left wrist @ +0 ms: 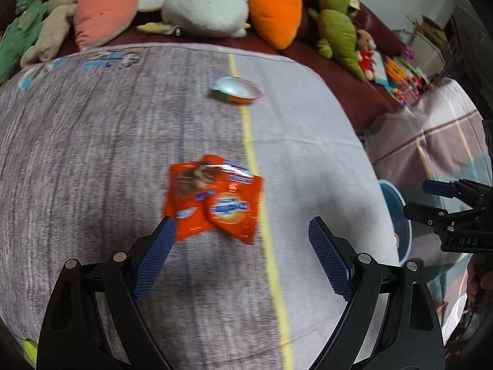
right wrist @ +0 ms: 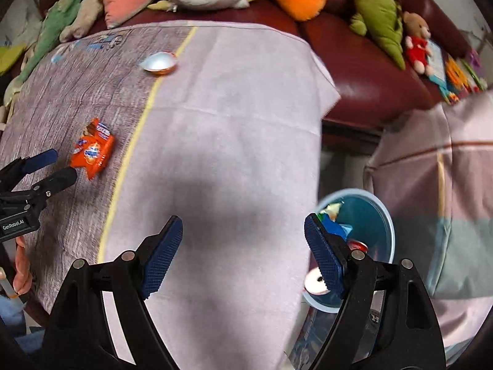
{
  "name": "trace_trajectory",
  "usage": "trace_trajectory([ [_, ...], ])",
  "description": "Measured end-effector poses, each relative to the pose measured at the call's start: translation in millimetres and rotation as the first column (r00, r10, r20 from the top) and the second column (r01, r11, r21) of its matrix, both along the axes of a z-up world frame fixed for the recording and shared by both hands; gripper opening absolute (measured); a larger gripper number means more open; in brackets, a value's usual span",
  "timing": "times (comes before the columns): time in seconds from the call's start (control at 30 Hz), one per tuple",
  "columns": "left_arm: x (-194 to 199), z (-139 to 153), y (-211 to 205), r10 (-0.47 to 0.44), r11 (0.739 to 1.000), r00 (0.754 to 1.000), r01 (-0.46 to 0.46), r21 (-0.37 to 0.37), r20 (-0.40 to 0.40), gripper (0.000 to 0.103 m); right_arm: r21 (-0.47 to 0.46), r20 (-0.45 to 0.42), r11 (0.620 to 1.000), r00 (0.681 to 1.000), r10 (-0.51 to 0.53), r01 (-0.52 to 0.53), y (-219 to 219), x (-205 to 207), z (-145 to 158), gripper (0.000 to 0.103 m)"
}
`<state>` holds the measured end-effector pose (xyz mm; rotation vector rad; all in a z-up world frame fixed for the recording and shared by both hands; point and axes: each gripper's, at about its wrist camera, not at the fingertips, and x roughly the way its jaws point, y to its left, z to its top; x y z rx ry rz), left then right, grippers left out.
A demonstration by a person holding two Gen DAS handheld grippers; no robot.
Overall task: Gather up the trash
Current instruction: 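Move both open tools back over the table toward the orange snack bag, then grasp the orange snack bag with left tool while right tool approaches the white lid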
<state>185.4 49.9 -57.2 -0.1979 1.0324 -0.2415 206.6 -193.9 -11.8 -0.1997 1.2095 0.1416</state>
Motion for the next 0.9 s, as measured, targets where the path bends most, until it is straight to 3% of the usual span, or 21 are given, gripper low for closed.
trace_trajectory([
  [0.23,17,-26,39,0.070,0.998,0.997,-0.070,0.008,-0.037,0.088,-0.022,-0.021,0.997,0.997,0.071,-0.072,43,16,-6,0.078],
  [0.47,38,-56,29,0.056,0.998,0.994,-0.055,0.010,-0.091,0.088,-0.014,-0.042,0.996,0.996,0.084,-0.085,60,41,-14,0.078],
  [0.6,44,-58,17,0.039,0.999,0.998,-0.037,0.039,-0.046,0.089,-0.023,-0.038,0.994,0.993,0.109,-0.109,67,54,-15,0.078],
  [0.67,44,-57,14,0.035,0.998,0.999,-0.034,0.055,-0.021,0.063,-0.023,-0.035,0.992,0.991,0.125,-0.126,73,61,-15,0.078],
  [0.7,45,-57,13,0.034,0.997,0.999,-0.033,0.065,-0.016,0.042,-0.022,-0.035,0.991,0.991,0.131,-0.132,75,65,-14,0.078],
  [0.77,47,-55,15,0.034,0.998,0.999,-0.033,0.057,-0.010,0.030,-0.020,-0.036,0.989,0.989,0.145,-0.146,82,76,-14,0.078],
  [0.9,55,-47,40,0.084,0.995,0.996,-0.085,0.046,0.021,0.028,-0.014,-0.041,0.984,0.984,0.174,-0.175,96,101,-16,0.078],
])
